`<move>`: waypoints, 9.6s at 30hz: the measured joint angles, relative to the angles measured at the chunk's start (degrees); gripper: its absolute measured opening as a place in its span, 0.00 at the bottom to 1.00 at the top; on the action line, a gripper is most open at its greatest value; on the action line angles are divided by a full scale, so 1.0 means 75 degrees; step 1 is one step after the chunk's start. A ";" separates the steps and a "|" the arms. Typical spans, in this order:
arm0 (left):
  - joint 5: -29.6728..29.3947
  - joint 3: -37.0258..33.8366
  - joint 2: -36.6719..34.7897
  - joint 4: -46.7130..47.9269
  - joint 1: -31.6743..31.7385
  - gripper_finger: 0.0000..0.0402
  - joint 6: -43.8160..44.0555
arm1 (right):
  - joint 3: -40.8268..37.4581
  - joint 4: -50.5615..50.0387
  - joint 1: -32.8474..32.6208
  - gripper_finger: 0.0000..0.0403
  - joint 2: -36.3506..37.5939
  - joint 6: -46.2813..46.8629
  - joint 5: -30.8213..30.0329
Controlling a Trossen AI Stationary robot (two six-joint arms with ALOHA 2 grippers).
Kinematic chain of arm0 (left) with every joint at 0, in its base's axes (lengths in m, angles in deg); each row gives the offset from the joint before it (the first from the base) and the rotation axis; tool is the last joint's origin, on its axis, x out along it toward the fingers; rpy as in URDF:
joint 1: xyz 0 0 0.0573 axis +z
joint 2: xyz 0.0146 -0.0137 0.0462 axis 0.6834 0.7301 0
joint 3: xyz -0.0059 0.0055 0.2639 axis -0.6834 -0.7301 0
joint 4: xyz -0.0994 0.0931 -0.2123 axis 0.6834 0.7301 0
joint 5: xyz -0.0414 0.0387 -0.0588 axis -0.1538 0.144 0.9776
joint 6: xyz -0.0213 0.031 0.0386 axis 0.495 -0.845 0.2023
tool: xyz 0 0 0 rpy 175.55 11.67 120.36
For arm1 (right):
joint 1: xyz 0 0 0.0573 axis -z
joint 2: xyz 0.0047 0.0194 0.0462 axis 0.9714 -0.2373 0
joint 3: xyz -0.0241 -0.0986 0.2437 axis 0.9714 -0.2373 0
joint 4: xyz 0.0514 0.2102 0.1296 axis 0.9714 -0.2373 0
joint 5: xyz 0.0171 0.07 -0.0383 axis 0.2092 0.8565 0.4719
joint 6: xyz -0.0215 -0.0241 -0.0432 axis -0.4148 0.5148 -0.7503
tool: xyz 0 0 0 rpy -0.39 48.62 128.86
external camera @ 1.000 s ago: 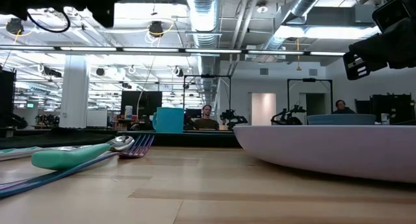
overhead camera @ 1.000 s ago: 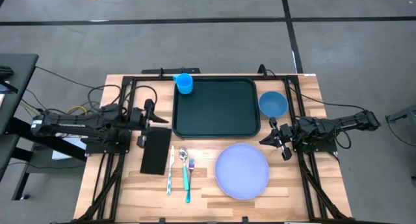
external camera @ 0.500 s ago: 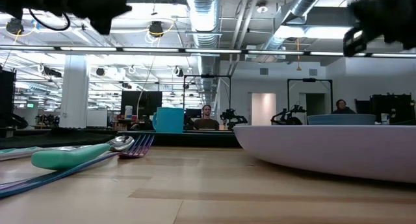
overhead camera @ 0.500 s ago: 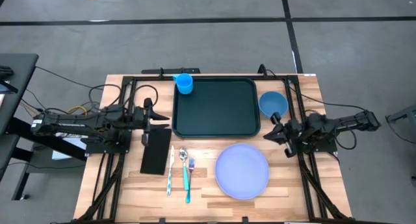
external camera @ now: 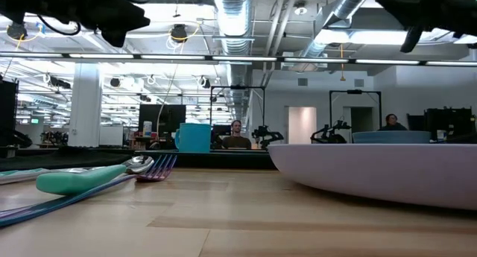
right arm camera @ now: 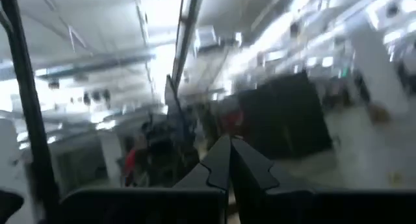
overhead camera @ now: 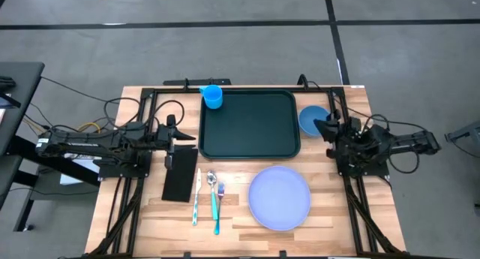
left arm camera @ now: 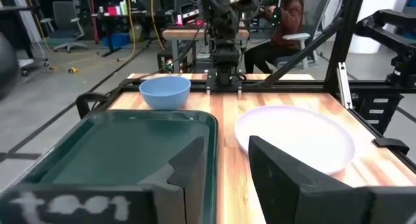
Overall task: Set up tray
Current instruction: Put the purple plate below the blue mug on the black tray, then put the blue bowl on top of the purple plate on the black tray
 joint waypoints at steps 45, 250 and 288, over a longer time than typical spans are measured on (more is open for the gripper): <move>0.0487 0.0000 0.0000 0.0000 -0.0003 0.27 -0.0251 | 0.2644 -0.7167 -0.1415 0.38 -0.7457 0.6309 0.2291; 0.0211 -0.0003 0.0000 -0.2652 0.0000 0.27 0.0599 | 0.5861 -1.2375 0.4242 0.37 -0.8641 -0.1568 0.2581; 0.0207 -0.0003 0.0000 -0.2617 0.0000 0.27 0.0778 | 0.6024 -1.2677 0.4484 0.01 -1.0333 -0.1765 0.2256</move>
